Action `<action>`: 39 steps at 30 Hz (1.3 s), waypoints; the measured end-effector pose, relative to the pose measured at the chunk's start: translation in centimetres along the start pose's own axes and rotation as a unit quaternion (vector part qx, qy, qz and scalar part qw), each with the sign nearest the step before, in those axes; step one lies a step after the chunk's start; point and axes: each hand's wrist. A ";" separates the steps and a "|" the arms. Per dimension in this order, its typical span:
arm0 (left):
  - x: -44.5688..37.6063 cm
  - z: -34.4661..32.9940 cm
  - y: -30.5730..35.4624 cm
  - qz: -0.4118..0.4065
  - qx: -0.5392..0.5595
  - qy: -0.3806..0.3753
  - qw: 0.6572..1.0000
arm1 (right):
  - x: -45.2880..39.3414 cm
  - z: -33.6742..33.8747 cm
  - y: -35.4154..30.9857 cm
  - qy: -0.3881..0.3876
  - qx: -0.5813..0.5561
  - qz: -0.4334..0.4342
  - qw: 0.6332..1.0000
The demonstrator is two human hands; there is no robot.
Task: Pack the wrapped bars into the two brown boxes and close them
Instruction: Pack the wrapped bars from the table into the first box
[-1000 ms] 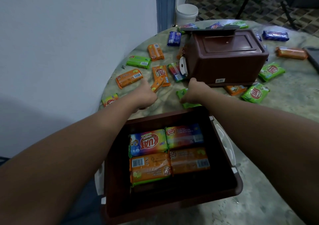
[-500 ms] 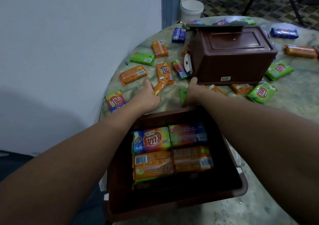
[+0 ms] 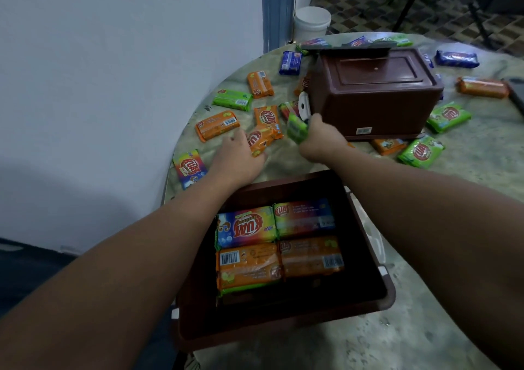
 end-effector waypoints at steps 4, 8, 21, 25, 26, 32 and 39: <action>0.8 0.9 0.6 -0.008 0.028 0.057 0.998 | 1.1 1.7 -1.1 0.091 -0.171 -0.015 0.981; 2.1 2.1 0.7 -0.020 0.109 0.109 0.988 | 3.4 2.9 -1.6 0.110 -0.266 0.018 0.957; 10.6 4.5 -0.8 -0.051 0.104 0.120 0.986 | 12.0 3.9 0.7 0.101 -0.238 0.105 0.960; 13.4 3.8 -1.9 -0.066 0.077 0.091 0.991 | 14.7 3.0 2.0 0.085 -0.194 0.134 0.968; 14.1 3.6 -2.1 -0.075 0.063 0.084 0.992 | 15.2 2.8 2.3 0.080 -0.169 0.147 0.971; 16.5 2.4 -3.1 -0.097 0.026 0.033 0.994 | 17.0 2.0 3.7 0.042 0.006 0.234 0.971; 17.6 1.9 -4.4 -0.123 -0.042 -0.055 0.990 | 17.9 1.3 5.1 0.001 0.129 0.310 0.942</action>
Point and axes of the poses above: each hand's wrist, its own x-axis away from the middle knuckle, its own z-axis out of the back of the hand, y = z × x, and after that the axes turned 10 degrees about y, right-handed
